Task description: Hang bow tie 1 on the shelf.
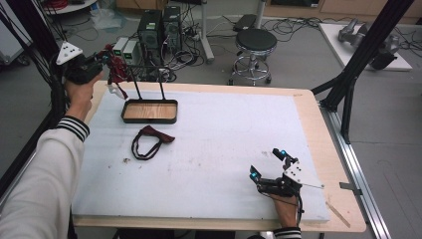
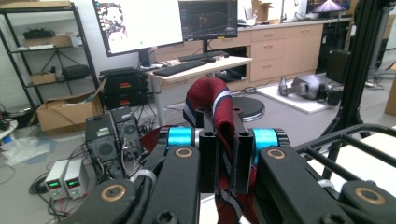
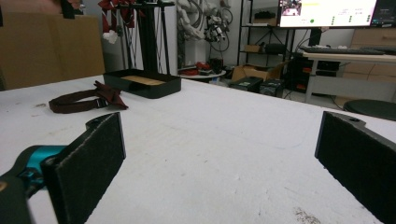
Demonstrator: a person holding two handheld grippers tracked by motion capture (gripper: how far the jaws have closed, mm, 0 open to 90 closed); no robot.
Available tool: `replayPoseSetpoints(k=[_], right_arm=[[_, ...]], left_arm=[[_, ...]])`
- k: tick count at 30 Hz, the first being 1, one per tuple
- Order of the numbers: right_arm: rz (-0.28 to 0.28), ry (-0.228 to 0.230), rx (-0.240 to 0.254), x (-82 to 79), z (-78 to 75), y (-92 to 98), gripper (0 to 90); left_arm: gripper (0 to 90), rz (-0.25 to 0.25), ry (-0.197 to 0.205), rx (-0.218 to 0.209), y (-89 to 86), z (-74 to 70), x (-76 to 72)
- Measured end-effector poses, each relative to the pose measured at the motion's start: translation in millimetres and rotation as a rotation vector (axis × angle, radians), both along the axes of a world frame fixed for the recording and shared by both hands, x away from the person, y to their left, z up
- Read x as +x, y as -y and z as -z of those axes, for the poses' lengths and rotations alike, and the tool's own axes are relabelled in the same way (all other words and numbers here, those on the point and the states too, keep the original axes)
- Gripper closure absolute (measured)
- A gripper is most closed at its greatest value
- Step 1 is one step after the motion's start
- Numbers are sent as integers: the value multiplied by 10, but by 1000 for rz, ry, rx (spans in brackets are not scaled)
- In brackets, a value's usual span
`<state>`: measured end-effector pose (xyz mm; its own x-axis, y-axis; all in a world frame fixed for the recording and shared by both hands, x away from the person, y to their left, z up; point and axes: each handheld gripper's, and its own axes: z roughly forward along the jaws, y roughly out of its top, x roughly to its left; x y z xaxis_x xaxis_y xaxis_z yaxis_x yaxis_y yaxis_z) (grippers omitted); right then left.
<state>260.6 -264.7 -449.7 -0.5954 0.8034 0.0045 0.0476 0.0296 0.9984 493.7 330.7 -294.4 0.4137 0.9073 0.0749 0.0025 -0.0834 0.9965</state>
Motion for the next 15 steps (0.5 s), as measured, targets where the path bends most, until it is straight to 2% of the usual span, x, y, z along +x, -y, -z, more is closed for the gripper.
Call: replayPoseSetpoints(k=[2, 4, 6, 9, 15], right_arm=[[0, -3, 0, -3, 3, -7, 8], [0, 0, 3, -2, 11, -4, 8], [1, 3, -1, -1, 18, -2, 8], [4, -2, -2, -5, 28, -4, 8], [4, 0, -3, -5, 28, -6, 8]], left_arm=[[851, 8, 2, -17, 34, -2, 29], [850, 4, -3, -1, 51, 2, 52], [850, -5, -5, -7, 53, 14, 70], [850, -28, -16, -21, 31, 36, 88], [851, -88, -39, -16, -72, 45, 74]])
